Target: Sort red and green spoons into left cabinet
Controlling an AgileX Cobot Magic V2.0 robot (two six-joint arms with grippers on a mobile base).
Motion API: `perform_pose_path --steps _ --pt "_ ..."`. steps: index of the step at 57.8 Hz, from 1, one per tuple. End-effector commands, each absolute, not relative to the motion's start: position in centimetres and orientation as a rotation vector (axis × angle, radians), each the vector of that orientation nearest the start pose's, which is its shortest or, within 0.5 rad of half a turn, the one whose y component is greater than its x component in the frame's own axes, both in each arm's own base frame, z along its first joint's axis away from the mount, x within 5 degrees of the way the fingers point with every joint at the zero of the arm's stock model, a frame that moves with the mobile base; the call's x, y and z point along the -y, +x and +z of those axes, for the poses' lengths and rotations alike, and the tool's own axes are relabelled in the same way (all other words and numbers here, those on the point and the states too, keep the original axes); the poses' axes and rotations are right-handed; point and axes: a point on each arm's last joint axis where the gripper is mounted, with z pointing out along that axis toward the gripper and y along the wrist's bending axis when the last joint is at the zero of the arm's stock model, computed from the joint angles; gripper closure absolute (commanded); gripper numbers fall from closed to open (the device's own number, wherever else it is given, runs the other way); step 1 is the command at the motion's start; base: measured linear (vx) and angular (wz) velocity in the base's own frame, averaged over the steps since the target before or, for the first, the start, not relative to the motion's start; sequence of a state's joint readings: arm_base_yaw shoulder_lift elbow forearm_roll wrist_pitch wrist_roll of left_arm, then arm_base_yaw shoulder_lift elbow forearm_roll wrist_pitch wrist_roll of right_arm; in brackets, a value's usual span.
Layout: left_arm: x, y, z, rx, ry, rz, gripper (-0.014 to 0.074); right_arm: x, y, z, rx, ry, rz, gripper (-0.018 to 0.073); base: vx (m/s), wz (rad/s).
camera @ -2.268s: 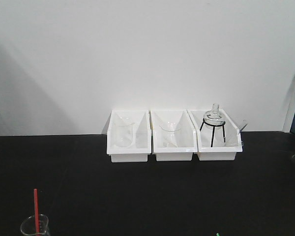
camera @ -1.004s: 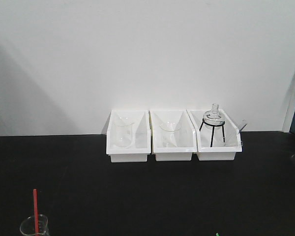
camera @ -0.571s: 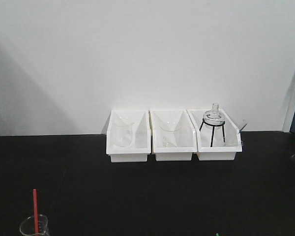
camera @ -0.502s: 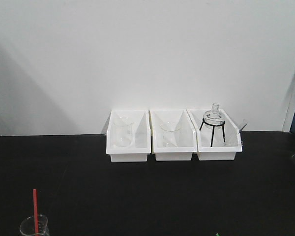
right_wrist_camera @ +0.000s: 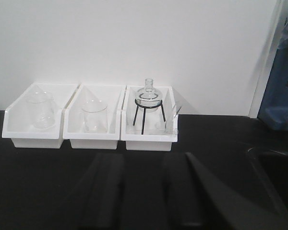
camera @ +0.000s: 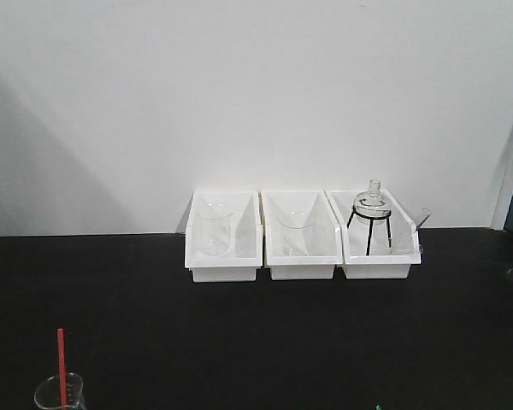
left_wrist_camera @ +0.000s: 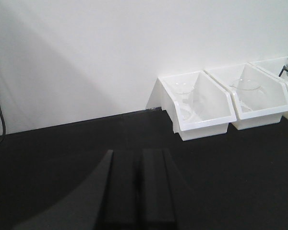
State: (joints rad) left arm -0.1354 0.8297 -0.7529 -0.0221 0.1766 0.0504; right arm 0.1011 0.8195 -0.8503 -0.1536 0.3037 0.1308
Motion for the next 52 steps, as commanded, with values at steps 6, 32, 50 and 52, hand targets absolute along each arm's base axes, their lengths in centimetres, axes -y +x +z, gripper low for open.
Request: perform_pose_path --steps 6,32,50,52 --pt "2.4 17.6 38.9 -1.605 0.127 -0.093 0.0185 -1.4 16.9 41.1 -1.618 -0.081 0.024 -0.0064 0.0 0.0" --pt "2.4 17.6 38.6 -1.633 0.129 -0.093 0.0014 -1.9 18.4 38.6 -1.834 -0.163 0.026 -0.0118 0.0 0.0" --pt "2.6 18.5 37.4 -1.728 0.136 -0.093 0.0014 -5.3 22.7 32.0 -2.142 -0.705 0.242 -0.0017 0.0 0.0" --pt "2.6 18.6 37.2 -1.743 0.138 -0.092 0.0014 -5.6 23.2 31.4 -2.139 -0.743 0.259 -0.0015 0.0 0.0"
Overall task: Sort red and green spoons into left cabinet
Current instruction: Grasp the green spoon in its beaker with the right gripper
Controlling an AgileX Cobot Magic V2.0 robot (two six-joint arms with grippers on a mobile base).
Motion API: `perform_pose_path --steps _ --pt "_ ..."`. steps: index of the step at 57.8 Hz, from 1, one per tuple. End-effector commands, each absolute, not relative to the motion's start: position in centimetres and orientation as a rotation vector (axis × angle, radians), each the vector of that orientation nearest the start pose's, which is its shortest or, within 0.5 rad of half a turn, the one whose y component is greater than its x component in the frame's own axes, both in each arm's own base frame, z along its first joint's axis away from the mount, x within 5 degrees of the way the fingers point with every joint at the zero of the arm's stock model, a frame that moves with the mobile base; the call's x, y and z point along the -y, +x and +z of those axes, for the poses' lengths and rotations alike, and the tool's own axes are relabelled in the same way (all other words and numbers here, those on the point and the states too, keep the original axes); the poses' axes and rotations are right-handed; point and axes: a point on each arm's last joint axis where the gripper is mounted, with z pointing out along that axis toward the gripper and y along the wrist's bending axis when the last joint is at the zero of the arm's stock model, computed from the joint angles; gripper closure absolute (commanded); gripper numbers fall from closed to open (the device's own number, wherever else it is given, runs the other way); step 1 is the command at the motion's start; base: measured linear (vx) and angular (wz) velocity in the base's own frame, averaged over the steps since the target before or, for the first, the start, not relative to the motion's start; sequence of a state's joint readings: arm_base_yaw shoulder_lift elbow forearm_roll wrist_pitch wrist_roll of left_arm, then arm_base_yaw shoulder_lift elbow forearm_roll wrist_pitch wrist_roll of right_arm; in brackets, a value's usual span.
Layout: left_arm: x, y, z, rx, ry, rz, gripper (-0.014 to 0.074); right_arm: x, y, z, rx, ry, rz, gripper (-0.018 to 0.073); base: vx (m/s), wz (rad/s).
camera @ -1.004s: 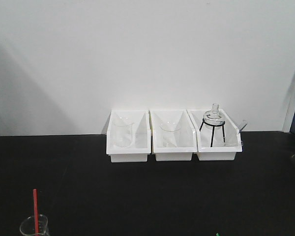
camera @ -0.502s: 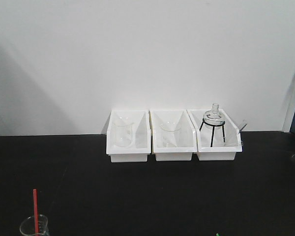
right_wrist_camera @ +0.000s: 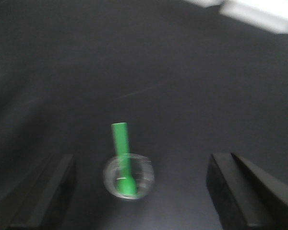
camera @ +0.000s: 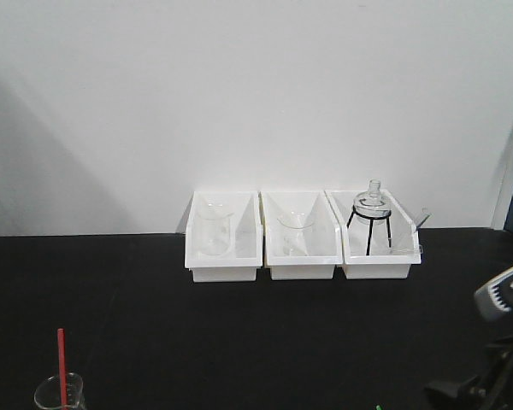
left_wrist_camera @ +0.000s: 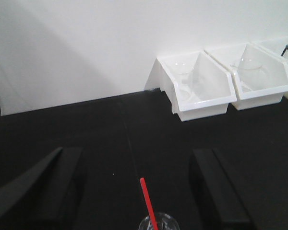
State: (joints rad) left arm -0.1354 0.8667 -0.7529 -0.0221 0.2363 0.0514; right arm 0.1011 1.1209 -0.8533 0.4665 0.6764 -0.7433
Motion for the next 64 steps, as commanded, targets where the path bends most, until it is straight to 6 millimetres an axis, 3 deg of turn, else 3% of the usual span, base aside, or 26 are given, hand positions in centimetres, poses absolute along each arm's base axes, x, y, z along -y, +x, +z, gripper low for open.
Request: perform_pose_path --steps 1,13,32,64 --pt "2.6 18.7 37.1 -1.754 0.139 -0.092 0.0014 -5.7 23.4 31.2 -2.139 -0.756 0.269 -0.0015 0.0 0.0" --pt "2.6 18.7 36.6 -1.803 0.144 -0.091 0.0014 -6.4 26.0 28.2 -2.166 -0.858 0.316 -0.0015 0.0 0.0" --pt "2.6 18.7 36.6 -1.803 0.144 -0.091 0.0014 -6.8 29.1 23.0 -2.275 -0.874 0.373 -0.0015 0.0 0.0" --pt "2.6 18.7 36.6 -1.807 0.144 -0.091 0.0014 -7.1 31.3 18.7 -2.325 -0.806 0.436 0.0075 0.0 0.0"
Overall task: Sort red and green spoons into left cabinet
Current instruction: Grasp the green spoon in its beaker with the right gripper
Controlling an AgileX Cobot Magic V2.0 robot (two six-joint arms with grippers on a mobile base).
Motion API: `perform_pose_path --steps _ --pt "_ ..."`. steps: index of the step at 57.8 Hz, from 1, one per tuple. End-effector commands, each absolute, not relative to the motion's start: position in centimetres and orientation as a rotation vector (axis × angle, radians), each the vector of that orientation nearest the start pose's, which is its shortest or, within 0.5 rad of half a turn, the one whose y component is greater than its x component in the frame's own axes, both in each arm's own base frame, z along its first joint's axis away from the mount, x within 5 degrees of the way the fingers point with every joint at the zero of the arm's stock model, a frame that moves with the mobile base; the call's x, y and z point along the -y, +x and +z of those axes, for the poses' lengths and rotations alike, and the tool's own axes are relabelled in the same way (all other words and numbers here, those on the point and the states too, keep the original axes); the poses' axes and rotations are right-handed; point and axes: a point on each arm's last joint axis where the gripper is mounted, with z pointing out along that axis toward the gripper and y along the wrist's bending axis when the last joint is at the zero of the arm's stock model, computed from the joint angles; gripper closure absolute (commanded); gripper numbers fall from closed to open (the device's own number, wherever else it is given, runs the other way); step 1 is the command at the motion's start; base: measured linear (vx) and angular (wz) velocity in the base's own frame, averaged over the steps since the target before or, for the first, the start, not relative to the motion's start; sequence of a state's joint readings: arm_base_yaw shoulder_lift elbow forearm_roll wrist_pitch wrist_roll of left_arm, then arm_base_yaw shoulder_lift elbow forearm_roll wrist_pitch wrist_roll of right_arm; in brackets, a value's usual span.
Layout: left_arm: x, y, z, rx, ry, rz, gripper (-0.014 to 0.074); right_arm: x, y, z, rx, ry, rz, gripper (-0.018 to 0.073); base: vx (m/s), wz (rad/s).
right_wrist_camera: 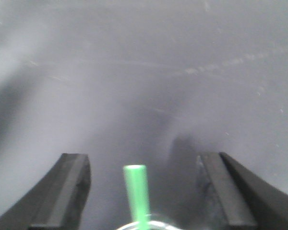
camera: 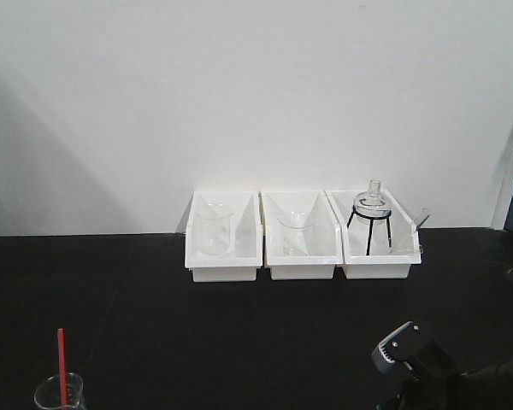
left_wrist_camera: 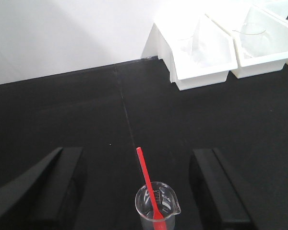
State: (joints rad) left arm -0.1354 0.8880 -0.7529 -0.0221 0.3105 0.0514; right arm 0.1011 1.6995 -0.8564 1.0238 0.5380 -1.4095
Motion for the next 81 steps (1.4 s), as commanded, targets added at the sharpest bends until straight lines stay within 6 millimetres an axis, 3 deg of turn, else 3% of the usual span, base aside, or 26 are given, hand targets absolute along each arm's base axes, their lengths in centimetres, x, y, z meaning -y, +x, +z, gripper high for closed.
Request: perform_pose_path --steps 1,18,27,38,51,63,81 --pt "2.6 18.7 36.5 -1.809 0.144 -0.091 0.0014 -7.1 31.3 18.7 -2.327 -0.805 0.434 0.0077 0.0 0.0" --pt "2.6 18.7 36.5 -1.811 0.144 -0.091 0.0014 -7.0 31.6 18.4 -2.338 -0.784 0.409 0.0165 0.0 0.0" --pt "2.6 18.7 36.5 -1.811 0.144 -0.091 0.0014 -7.0 31.6 18.4 -2.34 -0.78 0.41 0.0312 0.0 0.0" --pt "2.6 18.7 36.5 -1.811 0.144 -0.091 0.0014 -6.9 31.5 18.3 -2.338 -0.799 0.401 0.0568 0.0 0.0" --pt "2.6 18.7 36.5 -1.811 0.144 -0.091 0.0014 -6.9 31.4 18.7 -2.326 -0.8 0.399 0.0567 0.0 0.0" --pt "2.6 18.7 36.5 -1.814 0.145 -0.091 0.0014 -6.9 30.7 21.6 -2.238 -0.8 0.374 0.0565 0.0 0.0" --pt "2.6 18.7 36.5 -1.819 0.143 -0.093 0.0014 -6.6 27.0 30.0 -1.992 -0.726 0.321 0.0564 0.0 0.0"
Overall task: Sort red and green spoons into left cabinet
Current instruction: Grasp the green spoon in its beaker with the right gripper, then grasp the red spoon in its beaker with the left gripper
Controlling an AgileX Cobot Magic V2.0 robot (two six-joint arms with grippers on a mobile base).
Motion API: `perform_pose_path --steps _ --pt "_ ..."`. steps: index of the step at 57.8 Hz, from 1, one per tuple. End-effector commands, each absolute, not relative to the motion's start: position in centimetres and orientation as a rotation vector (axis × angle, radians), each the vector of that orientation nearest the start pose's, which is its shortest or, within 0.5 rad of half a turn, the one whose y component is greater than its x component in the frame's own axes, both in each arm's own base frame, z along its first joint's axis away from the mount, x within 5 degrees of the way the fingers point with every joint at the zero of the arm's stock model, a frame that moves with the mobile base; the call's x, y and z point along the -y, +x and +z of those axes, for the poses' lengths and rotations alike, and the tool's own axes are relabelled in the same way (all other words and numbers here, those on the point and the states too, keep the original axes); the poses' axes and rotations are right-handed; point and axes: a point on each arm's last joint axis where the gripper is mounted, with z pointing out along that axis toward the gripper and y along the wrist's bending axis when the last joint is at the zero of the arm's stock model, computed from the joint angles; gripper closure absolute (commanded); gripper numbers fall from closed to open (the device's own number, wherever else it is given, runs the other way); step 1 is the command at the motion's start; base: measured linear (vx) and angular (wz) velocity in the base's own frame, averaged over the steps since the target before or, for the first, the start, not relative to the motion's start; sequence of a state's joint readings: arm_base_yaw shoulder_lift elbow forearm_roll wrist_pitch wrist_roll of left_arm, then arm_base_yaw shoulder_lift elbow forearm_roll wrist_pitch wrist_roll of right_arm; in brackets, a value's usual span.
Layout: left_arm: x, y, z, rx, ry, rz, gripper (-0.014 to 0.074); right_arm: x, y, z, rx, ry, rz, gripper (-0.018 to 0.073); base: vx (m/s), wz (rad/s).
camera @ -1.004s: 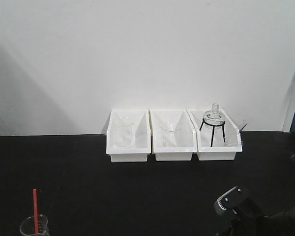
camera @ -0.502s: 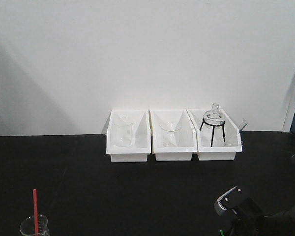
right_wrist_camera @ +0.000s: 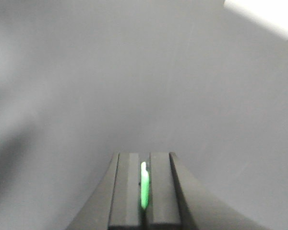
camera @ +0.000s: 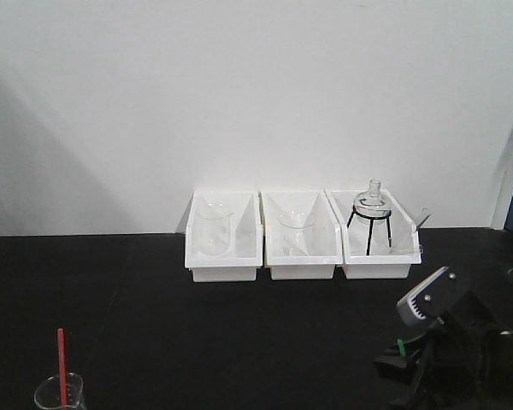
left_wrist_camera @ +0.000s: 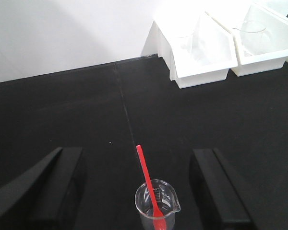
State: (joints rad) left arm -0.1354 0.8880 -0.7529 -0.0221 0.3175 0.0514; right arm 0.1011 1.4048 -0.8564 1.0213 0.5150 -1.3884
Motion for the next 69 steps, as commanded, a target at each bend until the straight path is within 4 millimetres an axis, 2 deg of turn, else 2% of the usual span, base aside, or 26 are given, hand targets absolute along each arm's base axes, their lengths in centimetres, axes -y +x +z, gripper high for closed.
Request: perform_pose_path --steps 1,10,18,28,36,45,53,61,69 --pt "2.6 18.7 36.4 -1.822 0.142 -0.094 0.0014 -6.6 26.5 30.7 -1.971 -0.717 0.317 0.0564 0.0 0.0" --pt "2.8 18.5 35.9 -1.889 0.073 -0.181 0.0014 -6.2 22.8 35.1 -1.842 -0.622 0.337 0.0564 0.0 0.0" --pt "3.2 18.2 35.2 -1.973 0.028 -0.265 0.0014 -5.7 18.5 38.6 -1.712 -0.578 0.317 0.0563 0.0 0.0" --pt "3.4 19.3 34.3 -2.022 0.02 -0.273 0.0014 -5.0 14.5 40.5 -1.618 -0.513 0.282 0.0562 0.0 0.0" --pt "3.7 22.0 33.7 -2.043 0.008 -0.264 0.0014 -4.5 12.1 41.3 -1.58 -0.484 0.257 0.0562 0.0 0.0" --pt "4.4 26.7 34.3 -2.107 0.012 -0.266 0.0014 -4.0 11.1 41.4 -1.582 -0.471 0.204 0.0562 0.0 0.0" --pt "5.0 30.6 33.8 -2.191 -0.018 -0.29 0.0014 -3.8 11.1 41.2 -1.613 -0.463 0.172 0.0562 0.0 0.0" --pt "5.4 33.4 32.0 -2.263 -0.037 -0.294 0.0014 -3.6 11.2 41.1 -1.627 -0.457 0.15 0.0562 0.0 0.0" --pt "5.6 35.2 29.7 -2.3 -0.035 -0.267 0.0014 -3.5 11.2 41.0 -1.63 -0.462 0.141 0.0562 0.0 0.0"
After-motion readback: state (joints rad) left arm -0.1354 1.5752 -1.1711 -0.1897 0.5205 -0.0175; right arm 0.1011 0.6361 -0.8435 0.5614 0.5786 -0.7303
